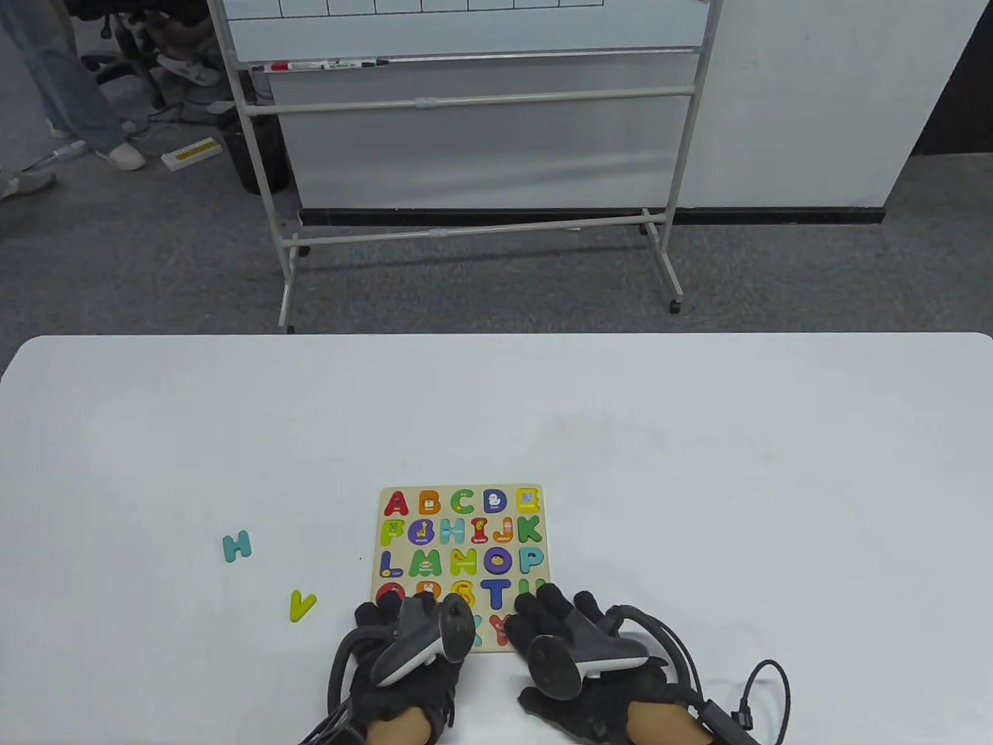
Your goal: Hold alphabet puzzle board and insert letter blocks into matching slots
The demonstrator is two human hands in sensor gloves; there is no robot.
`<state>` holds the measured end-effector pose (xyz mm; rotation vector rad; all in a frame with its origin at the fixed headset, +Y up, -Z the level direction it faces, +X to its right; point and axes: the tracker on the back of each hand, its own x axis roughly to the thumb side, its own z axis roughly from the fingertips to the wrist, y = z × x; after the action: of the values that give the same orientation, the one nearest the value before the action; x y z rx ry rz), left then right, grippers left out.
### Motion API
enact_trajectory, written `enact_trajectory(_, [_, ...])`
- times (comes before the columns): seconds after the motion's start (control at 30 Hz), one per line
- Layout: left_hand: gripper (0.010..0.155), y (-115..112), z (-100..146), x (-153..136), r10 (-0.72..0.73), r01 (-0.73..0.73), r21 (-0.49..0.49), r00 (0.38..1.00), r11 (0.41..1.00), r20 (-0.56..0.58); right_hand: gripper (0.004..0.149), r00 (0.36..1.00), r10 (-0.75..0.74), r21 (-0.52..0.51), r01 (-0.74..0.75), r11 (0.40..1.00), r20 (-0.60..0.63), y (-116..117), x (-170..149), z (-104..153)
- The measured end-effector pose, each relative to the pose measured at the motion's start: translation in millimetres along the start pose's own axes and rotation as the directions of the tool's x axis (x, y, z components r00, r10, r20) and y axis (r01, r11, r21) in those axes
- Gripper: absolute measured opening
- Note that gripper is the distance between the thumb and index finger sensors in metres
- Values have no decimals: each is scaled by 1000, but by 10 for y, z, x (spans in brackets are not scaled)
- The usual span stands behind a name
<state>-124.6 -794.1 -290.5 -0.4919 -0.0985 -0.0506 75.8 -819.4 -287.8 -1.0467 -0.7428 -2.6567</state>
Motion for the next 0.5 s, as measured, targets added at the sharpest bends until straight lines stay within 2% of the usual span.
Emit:
enact_trajectory(0.17, [81, 106, 46, -47, -20, 19, 40, 1000, 999, 5, 85, 1000, 1, 1, -1, 1000, -3, -1, 0, 1])
enact_trajectory(0.37, [78, 381, 188, -233, 144, -155, 145, 986, 977, 85, 85, 1000, -28, -4, 28, 1000, 0, -8, -15, 2])
enact_trajectory(0.43, [83, 496, 237, -375, 128, -141, 187, 988, 972, 81, 86, 999, -35, -2, 35, 999, 3, -10, -20, -1])
enact_trajectory(0.5, [98, 598, 280, -568, 116, -127, 214, 991, 968, 62, 86, 999, -47, -8, 47, 999, 4, -17, -26, 2])
